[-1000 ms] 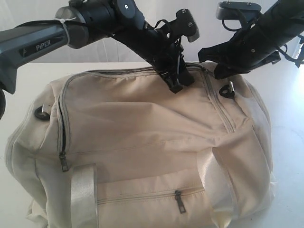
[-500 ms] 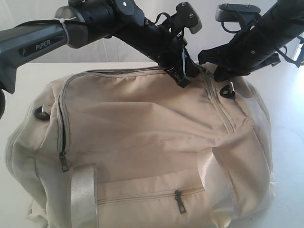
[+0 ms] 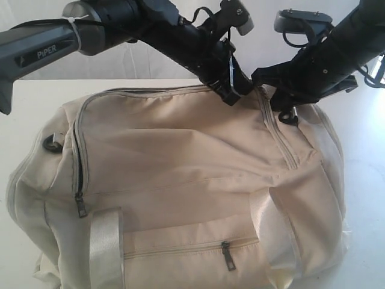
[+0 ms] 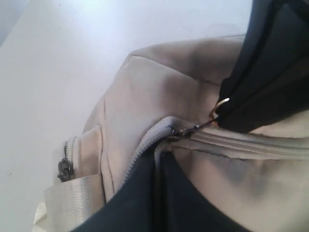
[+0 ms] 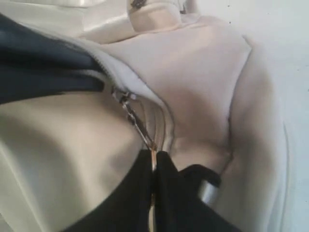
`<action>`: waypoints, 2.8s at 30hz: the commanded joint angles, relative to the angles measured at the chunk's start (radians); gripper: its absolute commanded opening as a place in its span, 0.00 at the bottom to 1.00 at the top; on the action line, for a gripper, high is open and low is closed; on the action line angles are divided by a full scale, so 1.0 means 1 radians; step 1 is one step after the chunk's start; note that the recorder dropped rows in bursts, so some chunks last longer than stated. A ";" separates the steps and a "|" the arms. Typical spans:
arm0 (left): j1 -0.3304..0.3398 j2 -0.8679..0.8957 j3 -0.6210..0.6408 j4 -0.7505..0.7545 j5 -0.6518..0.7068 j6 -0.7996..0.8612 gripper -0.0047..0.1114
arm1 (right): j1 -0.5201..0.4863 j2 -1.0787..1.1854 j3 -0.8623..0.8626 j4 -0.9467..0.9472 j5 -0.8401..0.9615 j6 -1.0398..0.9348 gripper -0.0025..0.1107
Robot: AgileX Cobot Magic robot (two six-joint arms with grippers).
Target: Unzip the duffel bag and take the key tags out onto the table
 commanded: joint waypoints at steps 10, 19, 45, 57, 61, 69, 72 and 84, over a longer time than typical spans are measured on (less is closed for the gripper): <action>0.054 -0.076 -0.005 -0.041 0.192 0.001 0.04 | -0.009 -0.069 0.014 -0.014 0.051 -0.011 0.02; 0.075 -0.076 -0.005 -0.041 0.190 -0.020 0.04 | -0.009 -0.137 0.014 -0.017 0.103 -0.011 0.02; 0.077 -0.063 -0.005 -0.014 0.107 -0.071 0.04 | -0.009 -0.289 0.157 -0.018 0.150 -0.014 0.02; 0.077 -0.043 -0.005 0.026 0.104 -0.118 0.04 | -0.009 -0.395 0.250 -0.018 0.159 -0.014 0.02; 0.077 -0.038 -0.005 0.026 0.100 -0.118 0.04 | -0.009 -0.435 0.289 -0.018 0.169 -0.014 0.02; 0.077 -0.035 -0.005 0.026 0.092 -0.118 0.04 | -0.009 -0.534 0.378 -0.018 0.211 -0.014 0.02; 0.077 -0.035 -0.005 0.026 0.092 -0.118 0.04 | -0.009 -0.565 0.415 -0.018 0.229 -0.014 0.02; 0.077 -0.035 -0.005 0.024 0.117 -0.118 0.04 | -0.009 -0.632 0.495 -0.018 0.192 -0.014 0.02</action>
